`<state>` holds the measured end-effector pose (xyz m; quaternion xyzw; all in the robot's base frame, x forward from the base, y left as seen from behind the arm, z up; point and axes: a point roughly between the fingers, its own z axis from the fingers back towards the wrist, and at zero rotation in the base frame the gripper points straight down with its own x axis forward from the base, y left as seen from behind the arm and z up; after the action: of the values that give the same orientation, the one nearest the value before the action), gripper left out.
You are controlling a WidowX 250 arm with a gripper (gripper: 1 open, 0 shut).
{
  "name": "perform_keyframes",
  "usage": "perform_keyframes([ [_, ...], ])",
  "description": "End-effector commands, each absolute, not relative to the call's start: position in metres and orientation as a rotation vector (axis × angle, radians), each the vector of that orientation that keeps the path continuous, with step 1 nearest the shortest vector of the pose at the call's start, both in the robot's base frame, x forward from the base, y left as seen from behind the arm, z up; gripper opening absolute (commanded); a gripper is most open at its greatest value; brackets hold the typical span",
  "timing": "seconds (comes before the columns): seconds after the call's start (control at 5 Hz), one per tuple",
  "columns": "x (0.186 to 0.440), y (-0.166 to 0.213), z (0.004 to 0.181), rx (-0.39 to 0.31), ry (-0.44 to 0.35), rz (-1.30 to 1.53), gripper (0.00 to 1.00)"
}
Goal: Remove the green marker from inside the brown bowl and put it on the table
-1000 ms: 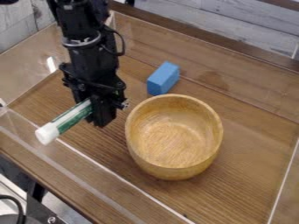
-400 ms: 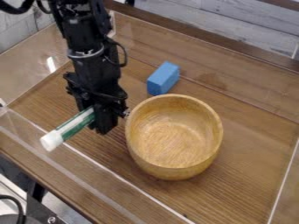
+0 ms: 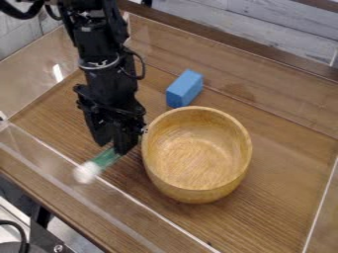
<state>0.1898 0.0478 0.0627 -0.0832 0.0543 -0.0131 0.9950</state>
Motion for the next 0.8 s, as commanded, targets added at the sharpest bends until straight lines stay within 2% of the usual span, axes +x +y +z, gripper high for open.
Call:
perform_keyframes([
  [0.0, 0.1995, 0.0510, 0.0734, -0.148, 0.072, -0.036, 1.00],
  [0.6, 0.2075, 0.0421, 0.0781, -0.163, 0.076, -0.052, 1.00],
])
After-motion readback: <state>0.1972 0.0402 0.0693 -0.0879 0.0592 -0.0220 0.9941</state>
